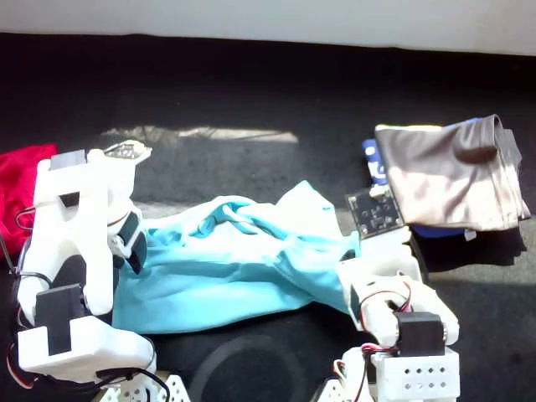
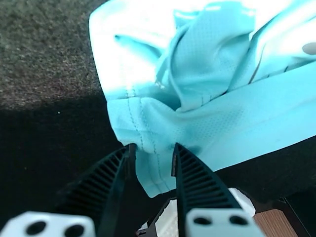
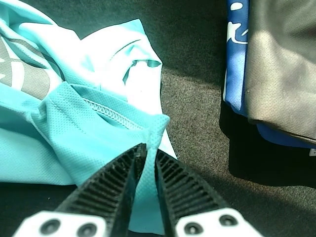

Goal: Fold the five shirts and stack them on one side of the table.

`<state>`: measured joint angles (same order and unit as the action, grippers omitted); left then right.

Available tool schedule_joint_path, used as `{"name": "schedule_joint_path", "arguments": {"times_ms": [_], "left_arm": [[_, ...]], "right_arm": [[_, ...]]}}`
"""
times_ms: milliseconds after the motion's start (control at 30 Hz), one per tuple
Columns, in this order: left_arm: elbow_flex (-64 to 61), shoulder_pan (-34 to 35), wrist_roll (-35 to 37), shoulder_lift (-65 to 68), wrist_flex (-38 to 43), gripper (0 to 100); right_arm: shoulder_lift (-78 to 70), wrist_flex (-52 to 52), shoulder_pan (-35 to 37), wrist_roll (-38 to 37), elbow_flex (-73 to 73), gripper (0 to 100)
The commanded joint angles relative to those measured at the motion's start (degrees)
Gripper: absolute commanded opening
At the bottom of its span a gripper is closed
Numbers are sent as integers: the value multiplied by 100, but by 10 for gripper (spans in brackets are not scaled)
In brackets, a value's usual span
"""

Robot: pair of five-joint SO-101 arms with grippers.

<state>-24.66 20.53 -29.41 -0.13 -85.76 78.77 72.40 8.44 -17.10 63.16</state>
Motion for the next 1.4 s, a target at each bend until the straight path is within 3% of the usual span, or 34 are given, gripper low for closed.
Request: {"name": "schedule_joint_path", "arguments": {"times_ms": [0,167,467,733,900,1000,1133,1367], "left_arm": [[-4,-84,-70,-171,-431,140],[31,31,-290,-180,-580,139],[-66,154,-281,-180,554,140],[-31,769,-308,-110,826,141],[-409,699,-281,-110,1064,152],[-523,629,-149,-110,1011,210],[-382,558,53,-180,993,205],[426,470,193,-171,-158,196]], "right_arm": [[57,-84,-40,9,-57,7],[48,-84,-40,9,-48,7],[48,-84,-40,9,-22,7],[48,-84,-40,9,-48,7],[40,-84,-22,9,-57,7],[40,-84,-22,9,-31,7],[40,-84,-22,9,-22,7],[40,-84,-22,9,-57,7]]}}
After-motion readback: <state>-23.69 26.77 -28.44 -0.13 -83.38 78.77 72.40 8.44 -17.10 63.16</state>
